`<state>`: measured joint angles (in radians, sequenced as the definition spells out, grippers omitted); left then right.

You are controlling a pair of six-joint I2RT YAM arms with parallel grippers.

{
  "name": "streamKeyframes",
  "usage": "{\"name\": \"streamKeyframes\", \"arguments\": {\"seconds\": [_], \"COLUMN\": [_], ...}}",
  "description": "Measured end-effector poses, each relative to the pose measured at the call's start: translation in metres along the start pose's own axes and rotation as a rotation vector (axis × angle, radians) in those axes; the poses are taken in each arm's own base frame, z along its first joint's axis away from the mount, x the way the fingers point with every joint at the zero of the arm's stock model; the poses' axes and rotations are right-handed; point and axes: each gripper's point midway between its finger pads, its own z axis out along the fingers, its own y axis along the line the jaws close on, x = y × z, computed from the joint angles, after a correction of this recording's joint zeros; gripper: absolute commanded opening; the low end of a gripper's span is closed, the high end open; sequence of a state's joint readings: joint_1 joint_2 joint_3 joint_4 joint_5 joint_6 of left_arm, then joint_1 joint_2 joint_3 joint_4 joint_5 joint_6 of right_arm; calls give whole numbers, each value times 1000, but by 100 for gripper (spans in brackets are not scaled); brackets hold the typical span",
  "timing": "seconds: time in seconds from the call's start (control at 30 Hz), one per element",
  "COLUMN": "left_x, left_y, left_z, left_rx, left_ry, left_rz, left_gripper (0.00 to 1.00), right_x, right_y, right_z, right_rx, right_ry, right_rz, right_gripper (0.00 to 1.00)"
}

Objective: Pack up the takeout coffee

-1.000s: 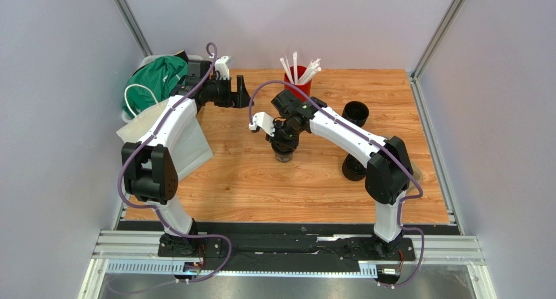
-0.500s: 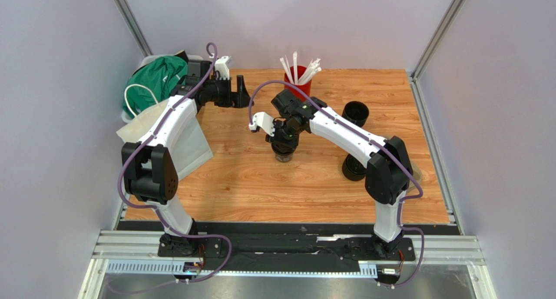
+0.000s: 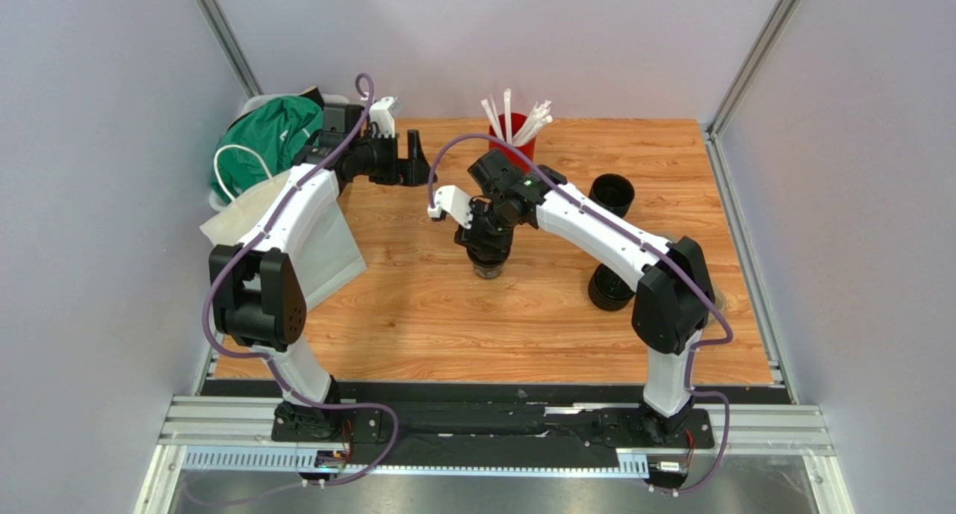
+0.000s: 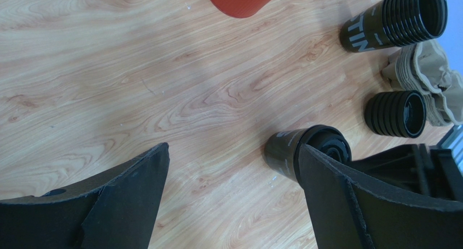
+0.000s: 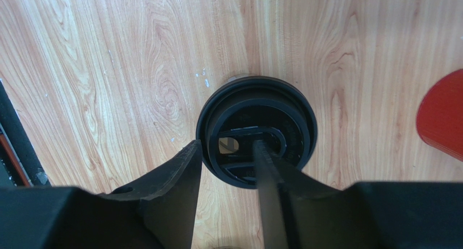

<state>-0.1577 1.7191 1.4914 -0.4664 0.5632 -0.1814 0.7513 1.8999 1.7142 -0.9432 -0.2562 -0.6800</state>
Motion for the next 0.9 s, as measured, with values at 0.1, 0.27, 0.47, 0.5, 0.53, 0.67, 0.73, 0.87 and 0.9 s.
{"name": "streamKeyframes", "arguments": {"seconds": [0.1,0.27,0.47,0.5,0.53,0.67,0.73,0.87,0.9], "left_x": [3,15,40,46,52,81,90,99,101], "left_y": [-3,-23,-54,-58,-62,-74,-78,-87,-89], "left_z": [2,8,22,27,32,52,58,70,72], "left_rx": [8,56,154,173,191,249,266,308,320], "left_ry": [9,51,146,171,192,301,337,382,392], "left_rz": [7,54,117,124,132,153,158,170,172], "left_gripper": [99,99,99,99,99,99,99,99,99], "right_x": [-7,-17,10,17,26,52,55,76,79], "right_y": [-4,-21,-35,-32,-25,7,10,26,27], "right_z": [-18,-80,-163,-172,-178,-179,-174,-160,-158], "right_rx": [38,153,315,336,345,330,329,300,297], "right_ry": [-31,-138,-259,-274,-280,-275,-283,-257,-254], "right_rz": [4,44,175,190,204,227,236,270,276], "right_gripper": [54,58,60,61,61,61,61,61,61]}}
